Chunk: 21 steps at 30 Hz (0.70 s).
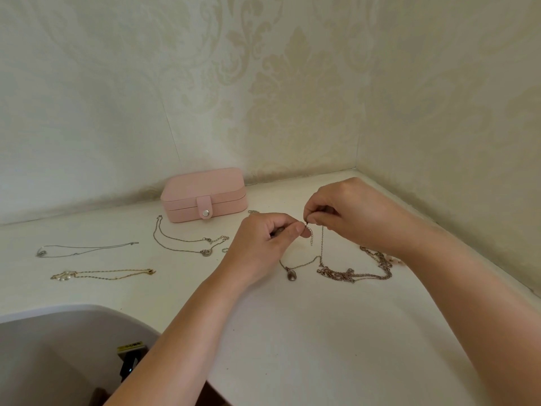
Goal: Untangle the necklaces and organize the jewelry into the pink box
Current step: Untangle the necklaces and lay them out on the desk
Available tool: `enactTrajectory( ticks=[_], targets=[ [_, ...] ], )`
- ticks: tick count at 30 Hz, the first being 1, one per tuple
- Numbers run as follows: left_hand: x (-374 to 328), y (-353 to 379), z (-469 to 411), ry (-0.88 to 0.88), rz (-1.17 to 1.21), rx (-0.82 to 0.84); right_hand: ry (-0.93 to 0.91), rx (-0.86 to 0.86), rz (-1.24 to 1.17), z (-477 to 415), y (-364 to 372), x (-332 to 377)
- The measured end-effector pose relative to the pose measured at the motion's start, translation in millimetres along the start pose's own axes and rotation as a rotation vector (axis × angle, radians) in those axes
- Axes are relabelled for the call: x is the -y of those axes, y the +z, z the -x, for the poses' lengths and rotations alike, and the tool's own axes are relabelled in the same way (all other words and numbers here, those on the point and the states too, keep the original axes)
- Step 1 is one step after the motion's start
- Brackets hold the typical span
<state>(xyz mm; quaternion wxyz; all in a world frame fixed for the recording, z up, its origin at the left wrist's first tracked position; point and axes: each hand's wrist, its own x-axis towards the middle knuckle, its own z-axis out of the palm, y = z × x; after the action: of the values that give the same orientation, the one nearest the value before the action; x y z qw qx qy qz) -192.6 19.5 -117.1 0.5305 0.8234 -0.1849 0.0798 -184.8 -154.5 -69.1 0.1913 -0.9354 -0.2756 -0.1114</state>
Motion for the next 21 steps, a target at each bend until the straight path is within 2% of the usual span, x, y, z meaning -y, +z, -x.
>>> enactTrajectory(
  ticks=[3, 9, 14, 21],
  targets=[
    [0, -1, 0, 0.011, 0.011, -0.031, -0.036, -0.082, 0.023, -2, 4, 0],
    [-1, -1, -2, 0.018, 0.064, -0.069, -0.024, -0.235, -0.081, -3, 9, -6],
    [-3, 2, -9, -0.014, 0.101, -0.132, 0.02, -0.222, -0.106, -3, 15, -14],
    [-24, -1, -61, -0.177, 0.013, -0.061, 0.215, -0.183, -0.109, -3, 20, -37]
  ],
)
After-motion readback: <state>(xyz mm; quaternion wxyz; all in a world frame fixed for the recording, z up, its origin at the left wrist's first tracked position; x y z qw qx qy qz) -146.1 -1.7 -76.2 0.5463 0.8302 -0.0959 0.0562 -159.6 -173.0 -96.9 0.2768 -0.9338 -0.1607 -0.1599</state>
